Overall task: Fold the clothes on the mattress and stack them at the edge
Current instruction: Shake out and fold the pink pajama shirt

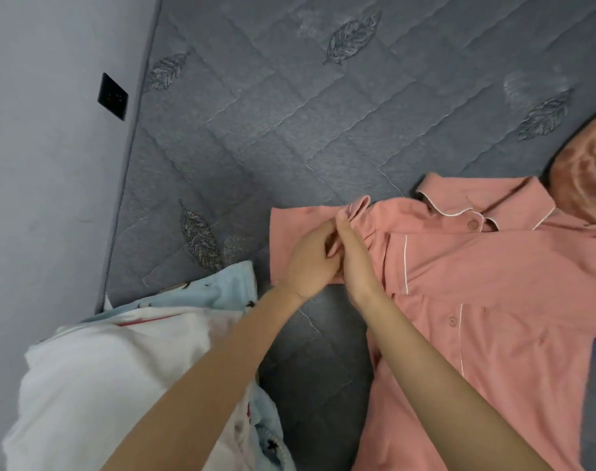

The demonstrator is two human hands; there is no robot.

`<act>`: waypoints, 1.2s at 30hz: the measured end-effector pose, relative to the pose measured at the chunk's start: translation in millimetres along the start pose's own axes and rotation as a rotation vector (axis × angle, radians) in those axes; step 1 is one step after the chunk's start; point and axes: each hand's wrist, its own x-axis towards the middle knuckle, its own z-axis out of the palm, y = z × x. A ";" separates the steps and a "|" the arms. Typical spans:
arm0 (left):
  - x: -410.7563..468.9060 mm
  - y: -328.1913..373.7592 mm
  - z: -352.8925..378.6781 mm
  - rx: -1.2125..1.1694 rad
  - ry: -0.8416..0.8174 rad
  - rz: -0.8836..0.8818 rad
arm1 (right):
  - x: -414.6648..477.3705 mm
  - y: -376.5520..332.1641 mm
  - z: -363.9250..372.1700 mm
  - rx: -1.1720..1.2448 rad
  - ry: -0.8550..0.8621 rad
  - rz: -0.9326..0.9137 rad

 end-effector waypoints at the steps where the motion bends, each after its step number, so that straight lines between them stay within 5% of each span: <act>1: 0.1 10.6 12.6 -0.010 0.007 -0.015 | 0.3 -1.9 -10.9 0.019 0.019 -0.007; 13: -12.8 117.2 158.7 -0.411 -0.393 -0.078 | -13.7 -58.8 -235.0 -0.125 0.429 -0.011; 19: -1.3 121.2 221.5 -0.093 -0.091 -0.078 | -14.5 -68.4 -345.9 -0.138 0.528 0.005; 23: 8.3 103.3 258.9 0.393 -0.192 -0.037 | -14.3 -64.5 -392.8 -0.315 0.519 0.076; 26: 7.2 92.7 274.7 0.557 -0.340 -0.230 | -17.2 -63.7 -413.8 -0.572 0.566 0.008; 29: 0.8 86.8 277.7 0.693 -0.456 -0.238 | -24.0 -60.4 -423.9 -0.688 0.563 -0.101; 36: -36.0 74.0 259.3 0.745 -0.217 -0.042 | -61.1 -30.4 -410.8 -0.972 0.393 -0.374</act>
